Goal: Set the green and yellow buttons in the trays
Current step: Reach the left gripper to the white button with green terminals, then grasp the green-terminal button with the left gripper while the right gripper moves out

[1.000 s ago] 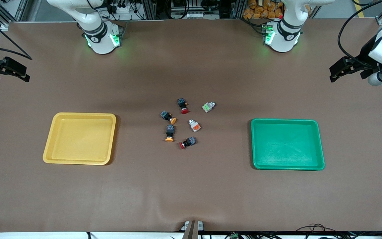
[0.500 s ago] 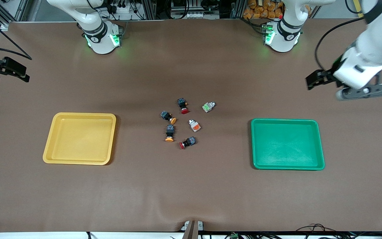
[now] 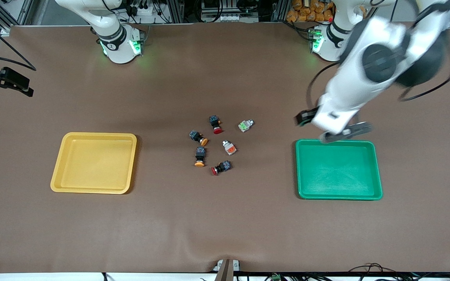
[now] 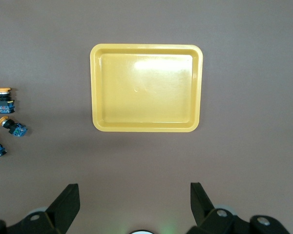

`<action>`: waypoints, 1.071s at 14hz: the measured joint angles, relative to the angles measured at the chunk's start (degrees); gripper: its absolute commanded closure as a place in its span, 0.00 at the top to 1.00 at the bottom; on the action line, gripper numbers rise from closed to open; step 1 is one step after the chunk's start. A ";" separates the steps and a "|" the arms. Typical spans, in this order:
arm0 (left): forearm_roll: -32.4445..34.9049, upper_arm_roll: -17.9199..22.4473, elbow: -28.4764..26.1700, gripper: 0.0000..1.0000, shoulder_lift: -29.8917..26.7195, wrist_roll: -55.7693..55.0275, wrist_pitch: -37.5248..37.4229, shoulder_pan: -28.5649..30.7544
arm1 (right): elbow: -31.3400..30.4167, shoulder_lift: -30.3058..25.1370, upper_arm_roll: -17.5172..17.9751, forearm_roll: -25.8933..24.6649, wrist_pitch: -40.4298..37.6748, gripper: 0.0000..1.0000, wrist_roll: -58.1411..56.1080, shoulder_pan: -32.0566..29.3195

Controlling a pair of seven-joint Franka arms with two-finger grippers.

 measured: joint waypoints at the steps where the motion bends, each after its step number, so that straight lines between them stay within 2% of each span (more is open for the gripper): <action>1: 1.09 -0.12 -0.17 1.00 2.61 -5.08 2.97 -2.40 | 0.00 0.00 0.01 0.00 0.00 1.00 0.00 -0.02; 5: 8.48 -0.24 -0.29 1.00 12.33 -24.06 12.64 -11.06 | -0.01 0.00 0.04 0.02 0.00 1.00 0.00 -0.05; 8: 10.89 -0.21 -0.35 1.00 17.05 -32.13 15.99 -14.02 | -0.04 0.02 0.07 0.02 0.00 1.00 0.00 -0.05; 12: 12.57 -0.24 -4.62 1.00 18.35 -37.65 21.70 -14.96 | -0.29 0.81 0.12 0.02 -0.01 1.00 -0.01 -0.05; 15: 12.60 -0.23 -10.30 1.00 18.35 -38.97 28.82 -14.96 | -0.25 4.60 0.14 -0.06 0.50 1.00 -0.02 -0.11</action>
